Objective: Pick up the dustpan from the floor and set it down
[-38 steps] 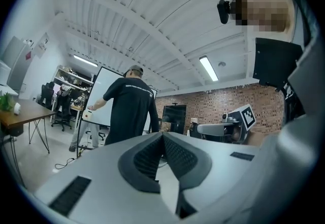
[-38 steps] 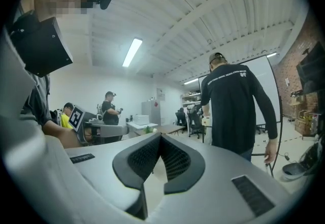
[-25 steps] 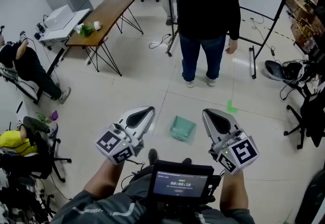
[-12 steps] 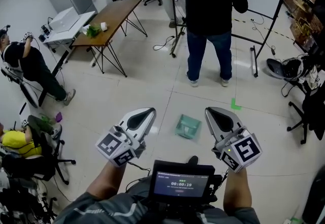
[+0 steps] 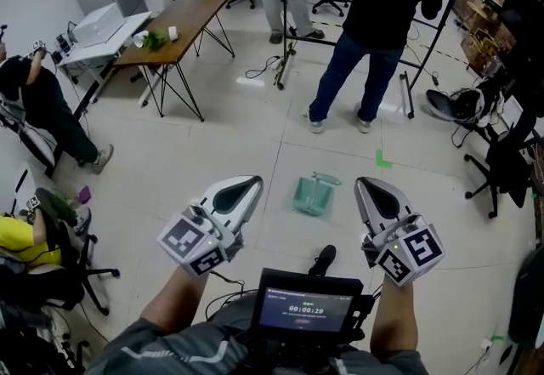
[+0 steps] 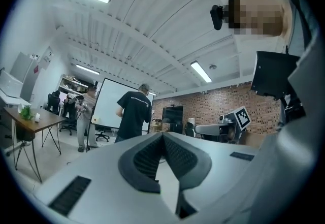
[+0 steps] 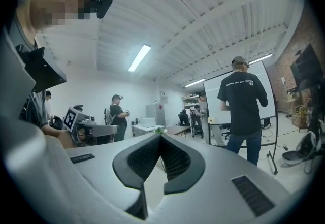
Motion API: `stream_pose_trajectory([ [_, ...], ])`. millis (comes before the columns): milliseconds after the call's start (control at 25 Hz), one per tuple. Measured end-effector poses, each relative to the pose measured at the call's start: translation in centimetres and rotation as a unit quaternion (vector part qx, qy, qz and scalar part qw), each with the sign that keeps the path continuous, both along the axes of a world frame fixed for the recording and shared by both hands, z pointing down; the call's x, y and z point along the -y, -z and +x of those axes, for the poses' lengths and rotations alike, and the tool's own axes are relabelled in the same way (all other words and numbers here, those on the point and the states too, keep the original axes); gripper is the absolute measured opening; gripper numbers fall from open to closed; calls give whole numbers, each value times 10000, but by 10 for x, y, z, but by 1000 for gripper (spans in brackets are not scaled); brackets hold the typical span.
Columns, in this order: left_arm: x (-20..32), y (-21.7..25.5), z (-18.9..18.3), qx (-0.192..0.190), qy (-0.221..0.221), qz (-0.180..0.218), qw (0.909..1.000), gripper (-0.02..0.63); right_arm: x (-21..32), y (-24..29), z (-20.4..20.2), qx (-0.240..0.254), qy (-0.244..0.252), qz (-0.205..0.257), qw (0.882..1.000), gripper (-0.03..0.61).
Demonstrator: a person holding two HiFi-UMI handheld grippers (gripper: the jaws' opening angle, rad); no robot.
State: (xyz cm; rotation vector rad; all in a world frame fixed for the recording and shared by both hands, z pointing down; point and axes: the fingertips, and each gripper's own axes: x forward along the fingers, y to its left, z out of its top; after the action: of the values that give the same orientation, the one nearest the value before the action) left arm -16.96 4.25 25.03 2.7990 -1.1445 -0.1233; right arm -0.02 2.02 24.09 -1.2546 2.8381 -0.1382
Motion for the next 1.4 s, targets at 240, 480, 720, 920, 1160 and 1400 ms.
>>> stream_pose_trajectory([
  [240,-86,9,-55,-92,-487,15,9988,23,-96,17,-56,29,-478,-9,9989,17],
  [480,-149,26,-54,-126,-724,118,9972,23,-164,33,-65,-147,-562,86,9983,17],
  [720,-188,36,-35,-145,-700,138,9973,23,-205,49,-53,-160,-437,162,9988,17],
  [920,-220,47,-1,-226,-567,212,9979,23,-241,51,-29,-202,-210,93,9995,17],
  [1160,-244,57,47,-211,-578,187,9979,23,-263,60,5,-243,-76,58,9997,15],
  [1400,-257,54,65,-163,-531,53,9984,23,-278,62,24,-253,-49,16,9997,17],
])
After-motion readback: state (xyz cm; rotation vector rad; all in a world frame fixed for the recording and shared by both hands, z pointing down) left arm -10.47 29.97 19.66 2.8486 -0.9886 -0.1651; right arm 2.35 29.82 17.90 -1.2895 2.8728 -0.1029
